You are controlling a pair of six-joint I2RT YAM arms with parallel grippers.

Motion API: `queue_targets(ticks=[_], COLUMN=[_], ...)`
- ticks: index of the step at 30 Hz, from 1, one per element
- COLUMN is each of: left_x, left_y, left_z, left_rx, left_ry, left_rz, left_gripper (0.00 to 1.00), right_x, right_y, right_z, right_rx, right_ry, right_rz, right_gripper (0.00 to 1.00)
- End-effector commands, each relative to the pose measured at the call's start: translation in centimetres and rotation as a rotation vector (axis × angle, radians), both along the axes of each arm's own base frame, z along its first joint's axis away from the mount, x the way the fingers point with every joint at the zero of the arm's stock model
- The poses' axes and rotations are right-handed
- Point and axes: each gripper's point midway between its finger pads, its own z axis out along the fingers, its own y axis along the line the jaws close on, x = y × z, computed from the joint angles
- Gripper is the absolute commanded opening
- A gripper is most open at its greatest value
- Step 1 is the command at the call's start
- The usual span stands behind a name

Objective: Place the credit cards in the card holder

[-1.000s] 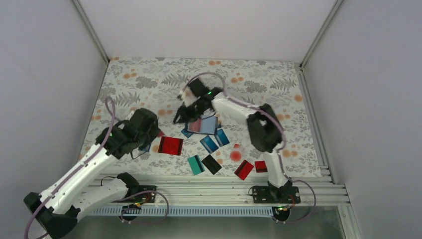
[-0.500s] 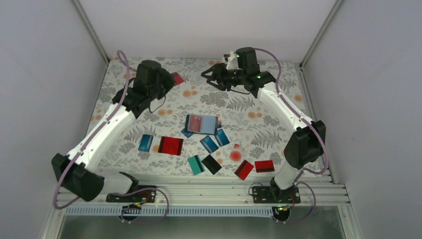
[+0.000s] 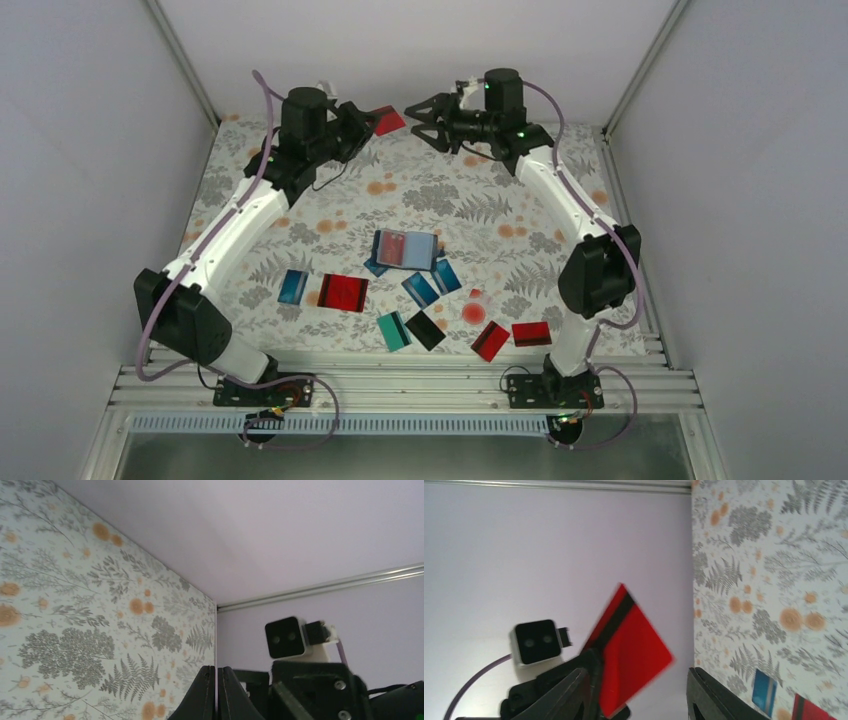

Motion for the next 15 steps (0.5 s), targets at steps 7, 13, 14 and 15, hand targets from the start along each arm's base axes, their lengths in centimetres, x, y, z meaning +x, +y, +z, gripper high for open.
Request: queue_targets(ticks=[7,13,14,15], left_x=[0.9,1.2,1.2,1.3], left_y=[-1.8,-1.0,-0.8,-0.7], left_z=[2.6,3.1,3.1,3.0], left_rx=[-0.097,-0.103,-0.104,-0.104], left_ry=[-0.054,-0.069,-0.067,-0.065], left_rz=[-0.098,-0.086,-0.085,-0.083], left_gripper=[0.02,0.02,0.02,0.02], right_x=[1.8,2.1,2.2,2.1], right_y=[0.6,-0.3,-0.5,-0.7], right_z=[3.2,2.4,2.2,2.1], right_rx=[0.079,0.034,0.026,0.022], right_ry=[-0.064,-0.061,-0.062,-0.063], right_rz=[0.044,0.011,0.003,-0.001], right_gripper=[0.47,0.49,0.5,0.5])
